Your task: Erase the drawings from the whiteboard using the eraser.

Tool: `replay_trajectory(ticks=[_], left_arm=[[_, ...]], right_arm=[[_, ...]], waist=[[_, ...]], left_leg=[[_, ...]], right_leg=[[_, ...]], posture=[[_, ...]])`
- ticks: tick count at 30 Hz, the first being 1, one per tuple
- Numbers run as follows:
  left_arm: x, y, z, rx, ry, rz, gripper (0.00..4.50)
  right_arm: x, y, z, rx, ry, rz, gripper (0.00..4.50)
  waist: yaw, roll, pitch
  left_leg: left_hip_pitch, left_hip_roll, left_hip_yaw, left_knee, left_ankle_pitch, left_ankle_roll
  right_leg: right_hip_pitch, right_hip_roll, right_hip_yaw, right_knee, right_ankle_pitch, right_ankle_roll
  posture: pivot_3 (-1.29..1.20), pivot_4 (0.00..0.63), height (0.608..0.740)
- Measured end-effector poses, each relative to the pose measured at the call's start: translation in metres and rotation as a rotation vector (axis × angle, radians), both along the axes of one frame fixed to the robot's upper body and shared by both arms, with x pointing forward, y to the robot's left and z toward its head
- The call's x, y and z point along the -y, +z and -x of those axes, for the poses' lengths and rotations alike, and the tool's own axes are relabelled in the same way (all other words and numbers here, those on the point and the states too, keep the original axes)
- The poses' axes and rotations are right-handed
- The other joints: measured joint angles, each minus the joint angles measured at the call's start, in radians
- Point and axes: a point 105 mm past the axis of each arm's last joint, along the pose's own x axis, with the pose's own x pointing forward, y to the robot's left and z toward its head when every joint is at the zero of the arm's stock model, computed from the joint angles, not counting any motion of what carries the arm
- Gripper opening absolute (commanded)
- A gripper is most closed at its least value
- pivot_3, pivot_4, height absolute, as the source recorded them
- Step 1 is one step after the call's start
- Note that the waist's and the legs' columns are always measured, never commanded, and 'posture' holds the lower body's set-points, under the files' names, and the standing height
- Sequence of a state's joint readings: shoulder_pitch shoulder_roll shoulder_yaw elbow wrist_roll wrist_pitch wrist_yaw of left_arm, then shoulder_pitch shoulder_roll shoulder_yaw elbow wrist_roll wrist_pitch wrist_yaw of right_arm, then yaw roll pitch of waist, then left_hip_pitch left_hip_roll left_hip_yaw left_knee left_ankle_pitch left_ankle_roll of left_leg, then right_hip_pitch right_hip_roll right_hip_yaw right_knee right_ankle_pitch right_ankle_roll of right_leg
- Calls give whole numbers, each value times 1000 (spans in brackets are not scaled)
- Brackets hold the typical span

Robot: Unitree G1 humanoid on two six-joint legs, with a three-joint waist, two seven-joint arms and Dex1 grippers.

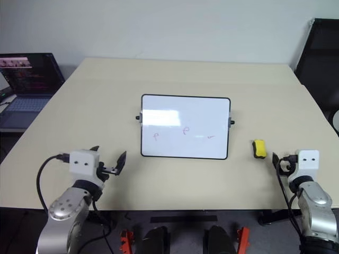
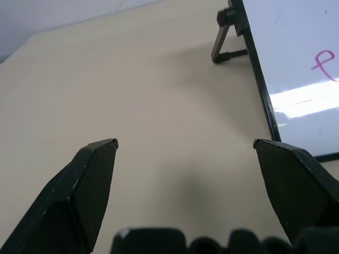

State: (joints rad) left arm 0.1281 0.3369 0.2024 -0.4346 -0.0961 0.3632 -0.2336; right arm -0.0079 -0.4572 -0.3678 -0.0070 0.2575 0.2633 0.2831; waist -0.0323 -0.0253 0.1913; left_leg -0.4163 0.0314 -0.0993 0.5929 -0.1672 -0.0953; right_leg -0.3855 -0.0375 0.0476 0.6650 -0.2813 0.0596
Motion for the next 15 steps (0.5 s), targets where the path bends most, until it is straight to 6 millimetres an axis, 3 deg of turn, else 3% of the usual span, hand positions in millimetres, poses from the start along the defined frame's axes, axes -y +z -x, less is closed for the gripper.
replay_trajectory(ticks=[7, 15], left_arm=[[-3, -3, -5, -23, -38, -21, 4500], [20, 25, 2, -30, -330, -64, 4500]], right_arm=[[-10, -7, 3, -45, 8, -19, 4460], [-43, 23, 2, -4, 146, -113, 4460]], waist=[[1, 0, 0], [0, 1, 0]], left_leg=[[0, 0, 0, 0, 0, 0], [-1, 0, 0, 0, 0, 0]], right_leg=[[0, 0, 0, -1, 0, 0], [-1, 0, 0, 0, 0, -1]], posture=[[0, 150, 740], [0, 150, 740]])
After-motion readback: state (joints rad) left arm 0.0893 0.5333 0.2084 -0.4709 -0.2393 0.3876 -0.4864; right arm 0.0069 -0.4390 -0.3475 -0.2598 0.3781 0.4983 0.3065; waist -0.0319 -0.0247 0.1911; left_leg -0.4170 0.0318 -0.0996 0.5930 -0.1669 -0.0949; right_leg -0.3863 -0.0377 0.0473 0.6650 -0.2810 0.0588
